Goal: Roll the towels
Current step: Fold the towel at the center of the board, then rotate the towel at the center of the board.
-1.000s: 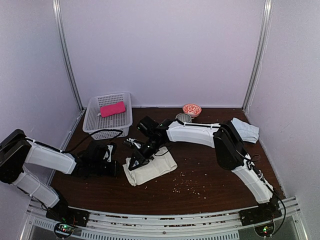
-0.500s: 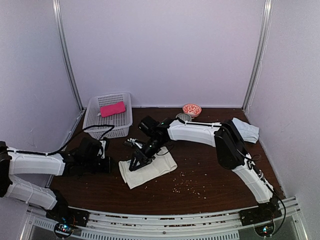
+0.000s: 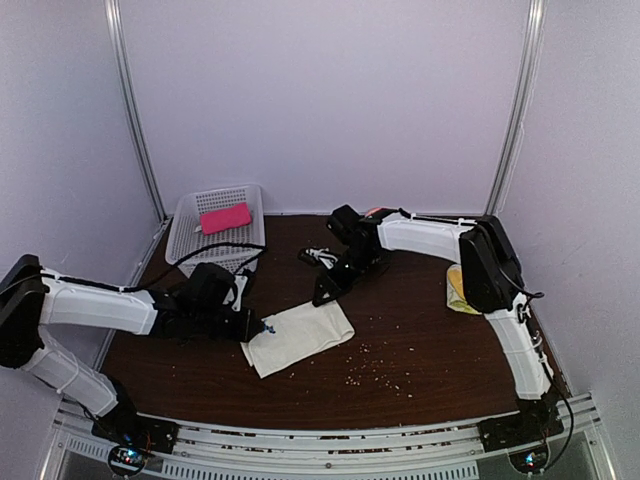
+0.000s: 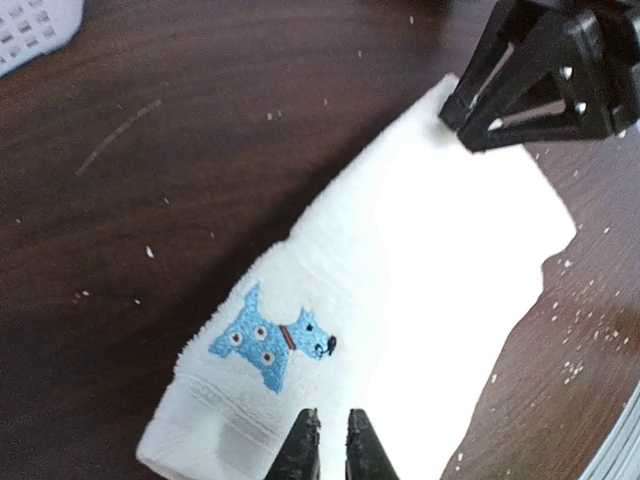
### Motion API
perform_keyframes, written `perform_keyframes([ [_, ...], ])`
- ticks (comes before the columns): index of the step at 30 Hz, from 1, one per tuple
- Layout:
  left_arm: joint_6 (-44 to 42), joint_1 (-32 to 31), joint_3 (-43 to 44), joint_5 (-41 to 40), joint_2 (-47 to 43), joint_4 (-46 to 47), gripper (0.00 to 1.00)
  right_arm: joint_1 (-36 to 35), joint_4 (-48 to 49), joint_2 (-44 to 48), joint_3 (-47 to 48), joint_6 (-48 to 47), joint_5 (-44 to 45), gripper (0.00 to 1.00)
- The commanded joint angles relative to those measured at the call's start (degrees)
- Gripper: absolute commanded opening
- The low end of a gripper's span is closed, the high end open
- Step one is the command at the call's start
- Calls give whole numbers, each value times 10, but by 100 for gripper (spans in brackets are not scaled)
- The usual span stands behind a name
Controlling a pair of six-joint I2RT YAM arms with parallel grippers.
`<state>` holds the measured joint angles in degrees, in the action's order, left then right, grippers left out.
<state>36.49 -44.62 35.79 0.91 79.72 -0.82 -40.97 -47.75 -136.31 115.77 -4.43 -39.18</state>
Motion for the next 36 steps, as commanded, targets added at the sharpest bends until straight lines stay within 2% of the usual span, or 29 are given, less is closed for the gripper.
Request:
perform_keyframes([
  [1,-1,-8,6,16,49,2,9,8,17,27,-52,-31,59,21],
  [9,12,-8,-15,-59,78,-38,6,19,40,73,-171,-55,92,19],
  [14,-15,-5,29,-90,121,-40,6,9,25,137,-280,-72,87,18],
  [18,-56,4,92,-115,173,-48,6,-12,-15,202,-362,-120,32,22],
  [22,-101,7,164,-126,202,-60,9,-26,-79,235,-371,-196,-69,25],
  [26,-119,3,219,-88,173,-82,15,-7,-116,265,-353,-237,-108,27],
  [29,-117,-32,241,-68,133,-79,16,29,-134,306,-361,-268,-123,29],
  [33,-83,-44,231,-20,131,-61,15,86,-78,374,-383,-246,-106,28],
  [36,-84,-66,207,46,134,-10,11,124,13,430,-410,-198,-77,27],
])
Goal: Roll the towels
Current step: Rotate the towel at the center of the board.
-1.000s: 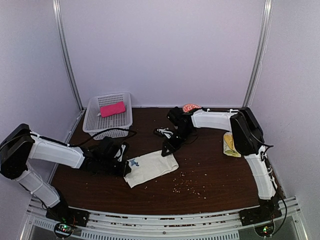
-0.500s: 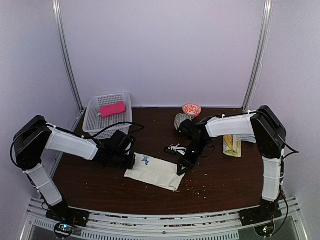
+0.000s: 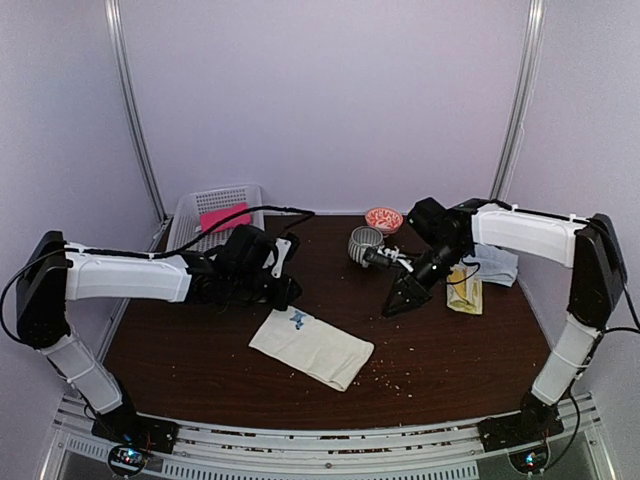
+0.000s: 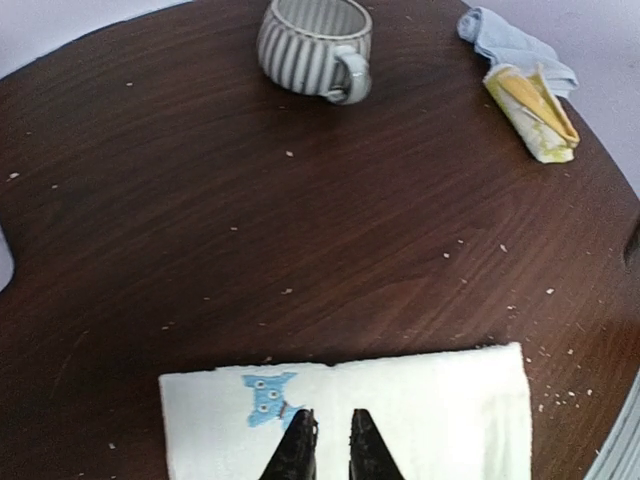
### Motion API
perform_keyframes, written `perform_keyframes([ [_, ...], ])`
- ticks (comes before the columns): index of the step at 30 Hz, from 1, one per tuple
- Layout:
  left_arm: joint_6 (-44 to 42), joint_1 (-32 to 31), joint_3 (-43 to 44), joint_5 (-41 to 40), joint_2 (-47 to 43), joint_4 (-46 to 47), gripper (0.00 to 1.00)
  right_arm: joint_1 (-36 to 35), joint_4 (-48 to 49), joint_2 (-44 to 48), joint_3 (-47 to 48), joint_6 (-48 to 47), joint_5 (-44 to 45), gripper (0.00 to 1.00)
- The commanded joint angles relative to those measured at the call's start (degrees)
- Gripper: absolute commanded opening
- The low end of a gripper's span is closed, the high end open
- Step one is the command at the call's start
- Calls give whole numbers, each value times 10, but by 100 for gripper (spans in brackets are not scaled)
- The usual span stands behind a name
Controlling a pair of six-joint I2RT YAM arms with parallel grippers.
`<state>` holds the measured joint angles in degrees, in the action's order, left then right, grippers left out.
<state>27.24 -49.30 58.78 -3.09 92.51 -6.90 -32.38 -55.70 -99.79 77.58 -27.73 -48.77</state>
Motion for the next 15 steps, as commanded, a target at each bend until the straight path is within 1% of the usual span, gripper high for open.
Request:
perform_keyframes([
  [1,1,-30,-28,114,10,70,11,56,126,82,-42,54,26,27],
  [3,-24,-58,-25,146,27,90,10,84,192,111,-79,83,27,27],
  [5,-35,-81,-15,160,51,86,8,113,250,125,-106,111,19,27],
  [7,-42,-101,-14,180,71,85,6,139,308,131,-136,153,-3,27],
  [9,-48,-120,-17,188,85,85,5,149,349,126,-156,178,-15,28],
  [12,-60,-145,-16,218,114,88,4,150,316,113,-150,142,-14,28],
  [15,-84,-177,-3,247,155,91,4,150,315,108,-154,133,-17,29],
])
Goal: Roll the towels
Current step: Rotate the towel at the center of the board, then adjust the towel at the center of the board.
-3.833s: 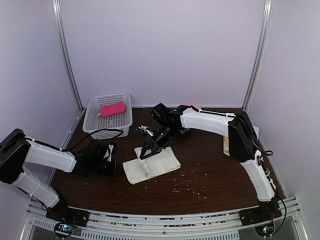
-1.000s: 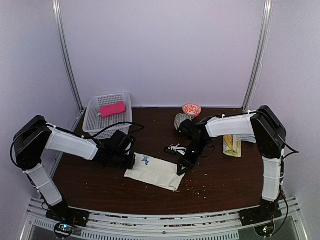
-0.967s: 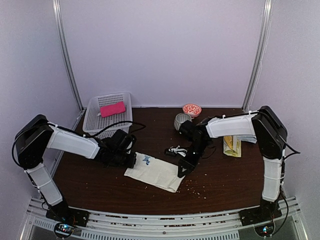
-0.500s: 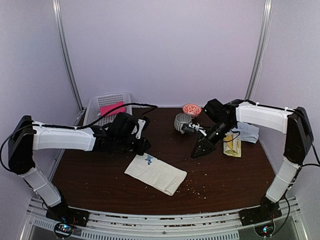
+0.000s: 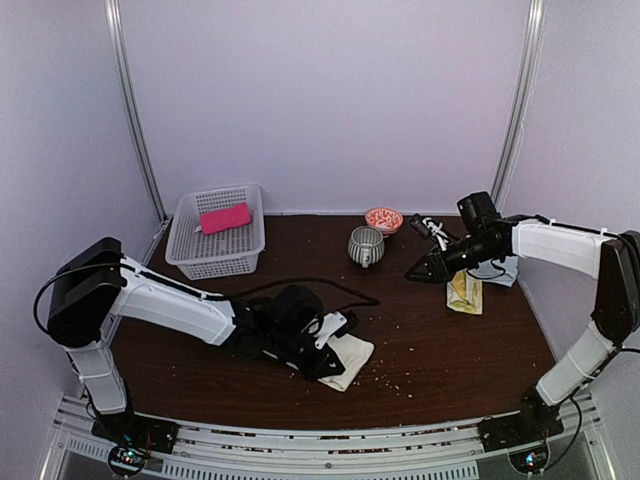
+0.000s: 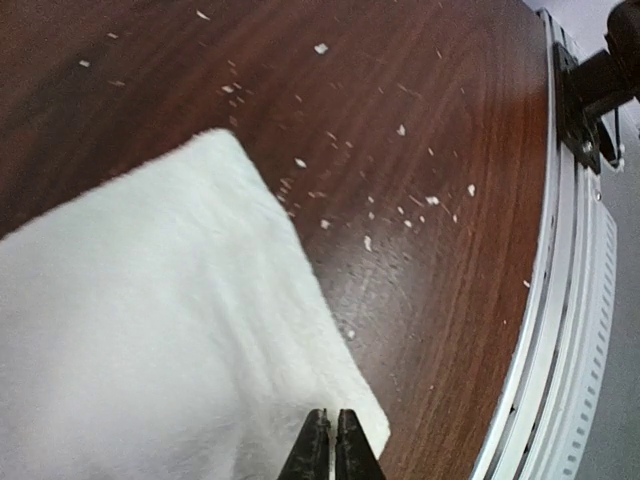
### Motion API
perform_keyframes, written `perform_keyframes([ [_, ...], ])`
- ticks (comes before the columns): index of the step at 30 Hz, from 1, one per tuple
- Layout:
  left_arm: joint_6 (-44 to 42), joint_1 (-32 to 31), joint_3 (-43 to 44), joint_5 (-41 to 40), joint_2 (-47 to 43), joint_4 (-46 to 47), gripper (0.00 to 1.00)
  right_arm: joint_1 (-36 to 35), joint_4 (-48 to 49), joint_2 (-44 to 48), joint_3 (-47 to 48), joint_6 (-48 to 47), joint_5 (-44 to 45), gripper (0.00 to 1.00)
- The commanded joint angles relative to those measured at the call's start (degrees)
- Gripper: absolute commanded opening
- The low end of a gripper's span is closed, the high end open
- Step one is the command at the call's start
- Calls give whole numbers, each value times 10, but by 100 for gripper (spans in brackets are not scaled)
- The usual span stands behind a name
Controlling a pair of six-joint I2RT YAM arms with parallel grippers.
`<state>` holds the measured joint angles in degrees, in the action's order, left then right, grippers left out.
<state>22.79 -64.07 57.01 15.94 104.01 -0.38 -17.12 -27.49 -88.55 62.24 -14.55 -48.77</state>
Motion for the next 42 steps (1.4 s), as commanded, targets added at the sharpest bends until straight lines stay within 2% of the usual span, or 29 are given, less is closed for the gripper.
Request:
perform_keyframes([
  [1,-45,-37,24,58,54,19,4,-3,34,-6,0,0,-16,29],
  [9,-67,-45,45,-4,88,-25,3,-3,28,-11,-2,-8,-12,31],
  [16,-101,-49,58,-60,6,-45,7,-3,26,37,24,-5,39,30],
  [18,-107,-49,58,-70,-18,-36,10,-2,43,62,29,14,61,33],
  [19,-109,-49,56,-76,-26,-27,11,-2,48,69,33,24,69,42],
  [20,-112,-49,51,-78,-32,-16,12,-1,50,71,39,35,77,78],
  [21,-114,-49,46,-80,-33,-6,13,-1,45,69,43,42,75,97],
  [26,-140,-62,42,-96,-3,17,13,-10,-35,2,65,29,-36,100],
  [27,-149,-69,45,-103,4,17,13,-16,-73,-21,83,2,-45,98],
  [28,-156,-76,48,-114,9,17,13,-22,-114,-43,102,-20,-60,87],
  [29,-167,-85,50,-127,14,17,13,-29,-146,-67,119,-43,-73,71],
  [30,-174,-92,53,-136,20,18,13,-38,-175,-87,132,-60,-82,47],
  [31,-179,-98,56,-142,27,16,13,-50,-195,-110,143,-68,-83,26],
  [32,-180,-101,61,-145,34,12,13,-61,-207,-130,143,-71,-86,14],
  [33,-180,-104,65,-148,42,9,12,-79,-222,-148,143,-82,-89,8],
  [35,-181,-109,69,-151,53,7,12,-112,-258,-184,143,-116,-88,4],
  [38,-180,-115,69,-155,66,6,11,-153,-300,-235,141,-160,-80,2],
  [42,-171,-117,64,-156,81,6,10,-188,-256,-263,117,-130,-48,2],
])
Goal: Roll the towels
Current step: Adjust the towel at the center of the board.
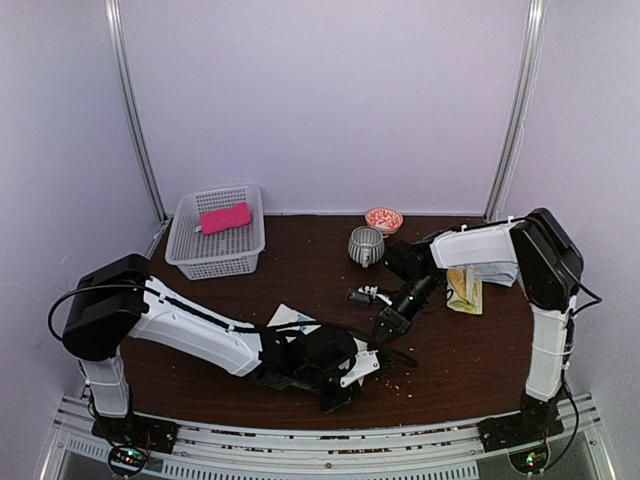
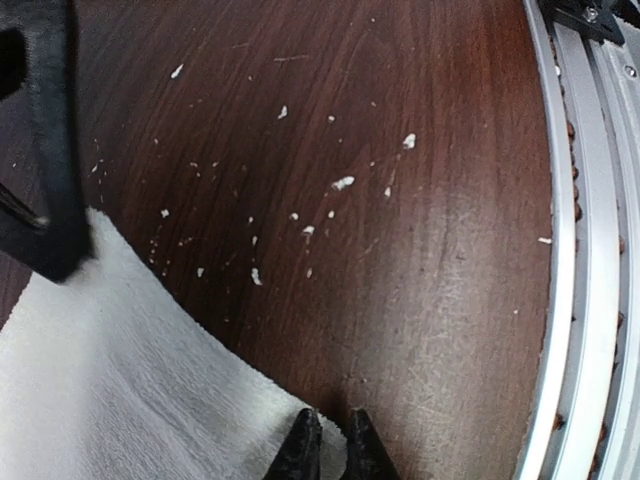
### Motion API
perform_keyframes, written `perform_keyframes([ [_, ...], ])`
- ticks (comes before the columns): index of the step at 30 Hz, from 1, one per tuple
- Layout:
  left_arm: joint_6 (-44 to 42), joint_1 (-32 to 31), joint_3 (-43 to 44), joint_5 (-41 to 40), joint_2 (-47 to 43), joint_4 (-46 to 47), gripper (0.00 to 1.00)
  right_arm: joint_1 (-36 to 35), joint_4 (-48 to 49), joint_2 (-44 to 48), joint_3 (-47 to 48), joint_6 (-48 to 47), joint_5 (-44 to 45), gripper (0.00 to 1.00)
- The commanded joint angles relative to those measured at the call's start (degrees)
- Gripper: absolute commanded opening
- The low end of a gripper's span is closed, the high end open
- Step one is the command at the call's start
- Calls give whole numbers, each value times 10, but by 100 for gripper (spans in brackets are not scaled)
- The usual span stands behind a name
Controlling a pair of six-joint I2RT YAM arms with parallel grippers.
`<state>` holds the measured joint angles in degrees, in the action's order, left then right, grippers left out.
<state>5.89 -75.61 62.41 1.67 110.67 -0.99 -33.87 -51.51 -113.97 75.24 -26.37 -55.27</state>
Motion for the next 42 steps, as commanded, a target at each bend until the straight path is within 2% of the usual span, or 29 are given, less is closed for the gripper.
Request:
perform_keyframes([
  [1,0,-2,9,-12,18,12,10,-25,-10,-16,-12,-7,23,2],
  [7,8,-2,-5,0,29,28,10,-29,0,-50,12,13,35,2],
  [11,11,-2,-10,4,36,33,8,-27,47,-67,-5,82,109,2],
  [16,11,-2,-12,7,43,37,7,-26,58,-97,-26,109,161,3],
  [23,12,-2,-21,6,40,38,6,-27,80,-79,-77,126,198,4],
  [26,4,-10,-30,-9,-9,31,6,-39,70,-49,-102,113,197,6],
  [31,-1,-10,-55,9,-99,-22,12,-73,-35,-34,-81,31,129,7],
  [36,51,-3,-122,3,-189,-16,19,-116,-105,-12,-72,-53,35,11],
  [39,110,34,-137,-18,-197,-19,19,-117,-166,-4,-39,-111,-17,13],
  [42,172,71,-141,-53,-186,-13,18,-89,-210,15,-3,-140,-32,16],
])
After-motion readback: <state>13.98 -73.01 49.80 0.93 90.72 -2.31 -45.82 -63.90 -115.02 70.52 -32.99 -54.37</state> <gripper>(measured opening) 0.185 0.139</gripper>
